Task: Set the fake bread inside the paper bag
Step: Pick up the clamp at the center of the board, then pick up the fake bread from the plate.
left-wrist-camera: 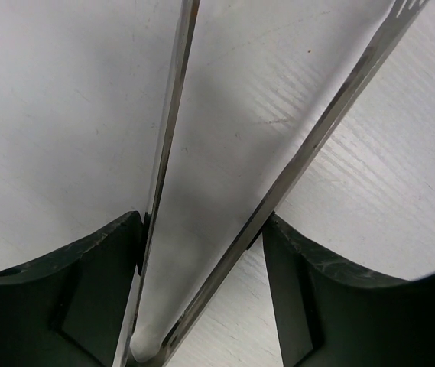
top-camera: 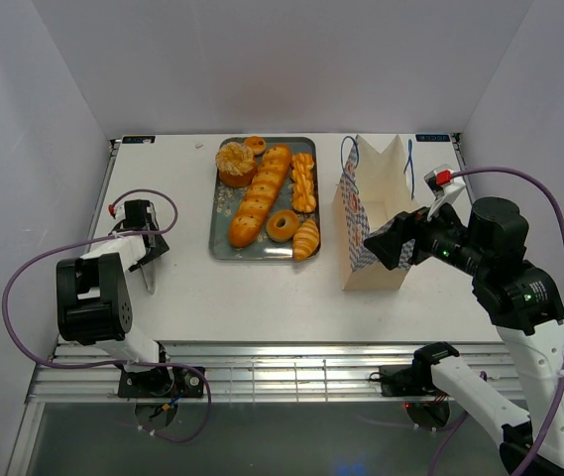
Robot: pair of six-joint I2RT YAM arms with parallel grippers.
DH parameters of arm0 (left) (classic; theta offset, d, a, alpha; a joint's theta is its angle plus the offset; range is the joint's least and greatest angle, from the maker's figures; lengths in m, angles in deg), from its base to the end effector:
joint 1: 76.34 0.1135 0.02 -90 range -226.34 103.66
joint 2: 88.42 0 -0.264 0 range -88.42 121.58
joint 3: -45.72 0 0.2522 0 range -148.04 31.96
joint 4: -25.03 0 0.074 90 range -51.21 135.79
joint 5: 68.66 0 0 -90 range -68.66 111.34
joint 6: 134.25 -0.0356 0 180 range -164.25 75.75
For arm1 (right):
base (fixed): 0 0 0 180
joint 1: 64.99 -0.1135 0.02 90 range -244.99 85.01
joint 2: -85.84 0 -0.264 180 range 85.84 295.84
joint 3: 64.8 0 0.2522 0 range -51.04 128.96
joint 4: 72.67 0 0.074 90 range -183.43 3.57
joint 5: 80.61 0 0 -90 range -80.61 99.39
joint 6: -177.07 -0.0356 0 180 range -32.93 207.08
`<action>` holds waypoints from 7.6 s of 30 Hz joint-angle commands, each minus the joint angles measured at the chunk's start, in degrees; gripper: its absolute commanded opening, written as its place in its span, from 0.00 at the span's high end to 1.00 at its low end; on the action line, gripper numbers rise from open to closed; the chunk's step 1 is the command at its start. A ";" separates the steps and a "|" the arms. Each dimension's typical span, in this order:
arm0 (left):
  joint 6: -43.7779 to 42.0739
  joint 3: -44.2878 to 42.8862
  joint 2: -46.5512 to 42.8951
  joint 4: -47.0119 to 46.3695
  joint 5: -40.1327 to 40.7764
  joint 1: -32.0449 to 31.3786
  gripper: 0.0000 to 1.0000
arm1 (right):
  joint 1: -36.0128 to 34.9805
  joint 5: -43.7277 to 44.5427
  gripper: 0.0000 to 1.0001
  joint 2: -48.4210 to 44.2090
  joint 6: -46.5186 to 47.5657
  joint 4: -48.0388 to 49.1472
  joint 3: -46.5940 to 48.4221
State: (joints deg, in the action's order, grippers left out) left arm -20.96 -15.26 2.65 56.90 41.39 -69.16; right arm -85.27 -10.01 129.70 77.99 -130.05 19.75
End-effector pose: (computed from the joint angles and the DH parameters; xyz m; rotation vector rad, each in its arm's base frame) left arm 0.2898 0.0488 0.1562 -0.7903 2.4671 0.3624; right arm 0.1121 0.0540 0.4300 -0.4223 1.8514 0.6667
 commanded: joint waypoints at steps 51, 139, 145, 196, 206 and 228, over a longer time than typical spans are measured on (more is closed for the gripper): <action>1.94 -8.24 -20.92 5.02 -21.72 -2.43 0.46 | -0.29 0.06 0.05 5.10 -1.99 1.34 4.63; 17.58 -4.46 -19.70 8.00 -34.73 -41.10 0.43 | -0.29 2.08 0.05 6.59 -2.34 -0.07 4.45; 17.75 -4.72 -18.38 6.06 -34.82 -42.25 0.43 | -0.29 2.35 0.05 6.51 -2.34 -0.07 4.54; 12.57 -18.33 -35.96 10.90 -33.32 -42.51 0.74 | -0.29 36.71 0.02 18.63 -3.49 3.09 12.10; 13.27 -26.60 -37.80 10.63 -39.65 -42.51 0.73 | 0.14 40.48 0.14 26.71 -0.76 6.26 19.56; 20.39 -33.64 -23.32 -4.57 -50.03 -43.21 0.71 | 4.45 41.11 0.85 29.10 -1.46 6.61 22.38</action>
State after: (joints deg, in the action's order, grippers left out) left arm -2.17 -49.69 -23.12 56.44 -7.83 -111.82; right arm -81.42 31.48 159.10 76.92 -125.42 39.64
